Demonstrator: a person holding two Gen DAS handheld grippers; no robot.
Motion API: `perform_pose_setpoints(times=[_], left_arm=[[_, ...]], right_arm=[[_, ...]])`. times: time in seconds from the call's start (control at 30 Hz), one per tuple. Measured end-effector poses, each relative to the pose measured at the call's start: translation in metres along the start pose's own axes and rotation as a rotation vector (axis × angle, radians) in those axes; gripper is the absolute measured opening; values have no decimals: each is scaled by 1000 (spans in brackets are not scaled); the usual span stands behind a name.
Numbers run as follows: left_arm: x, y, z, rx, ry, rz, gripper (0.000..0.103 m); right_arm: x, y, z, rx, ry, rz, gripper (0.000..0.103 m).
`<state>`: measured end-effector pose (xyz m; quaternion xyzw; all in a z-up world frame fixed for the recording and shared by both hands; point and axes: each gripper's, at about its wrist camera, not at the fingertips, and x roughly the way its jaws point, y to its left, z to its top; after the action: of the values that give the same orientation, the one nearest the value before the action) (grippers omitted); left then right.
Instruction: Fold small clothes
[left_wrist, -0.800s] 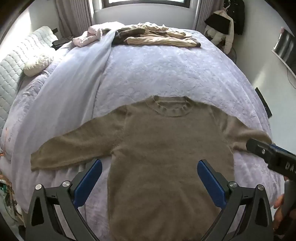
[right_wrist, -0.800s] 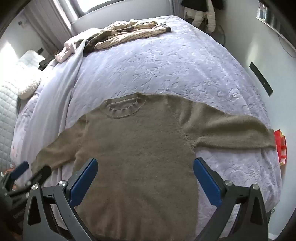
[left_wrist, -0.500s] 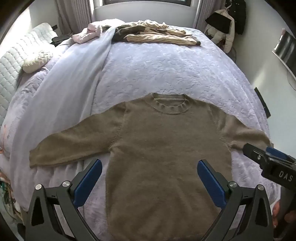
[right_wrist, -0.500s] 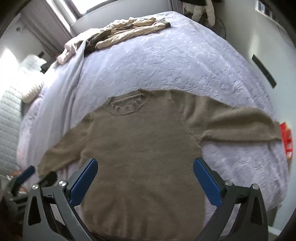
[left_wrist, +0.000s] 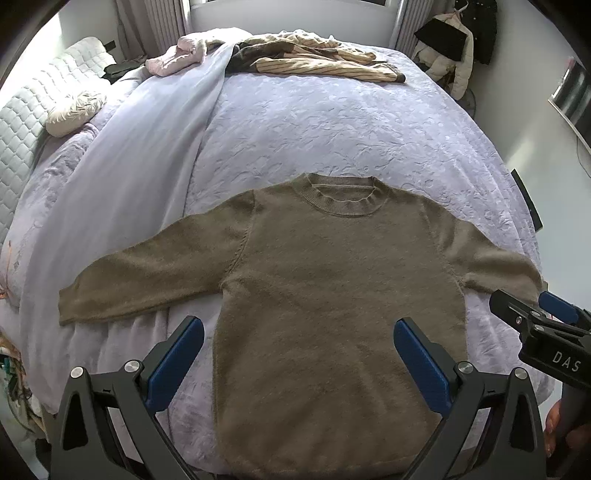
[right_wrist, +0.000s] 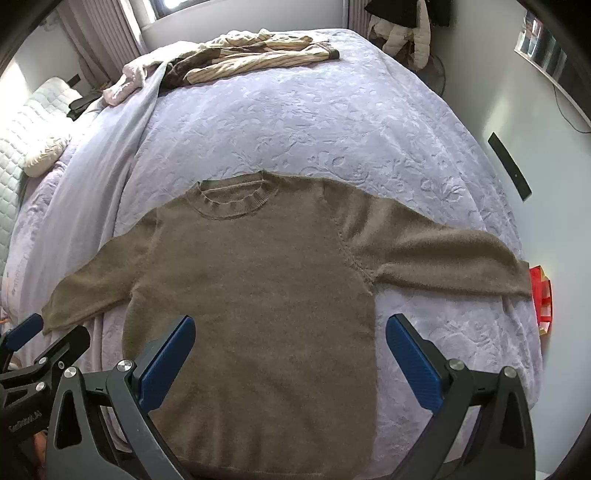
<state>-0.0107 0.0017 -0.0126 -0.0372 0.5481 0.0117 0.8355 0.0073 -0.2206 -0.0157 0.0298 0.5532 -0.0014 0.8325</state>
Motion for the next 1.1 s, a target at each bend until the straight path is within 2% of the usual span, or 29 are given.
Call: perform_pose_setpoints(times=[1.1], left_arm=[[-2,5,-4,-1,19,18,103]], right_arm=[[2,0,-9,4,14,-9,103]])
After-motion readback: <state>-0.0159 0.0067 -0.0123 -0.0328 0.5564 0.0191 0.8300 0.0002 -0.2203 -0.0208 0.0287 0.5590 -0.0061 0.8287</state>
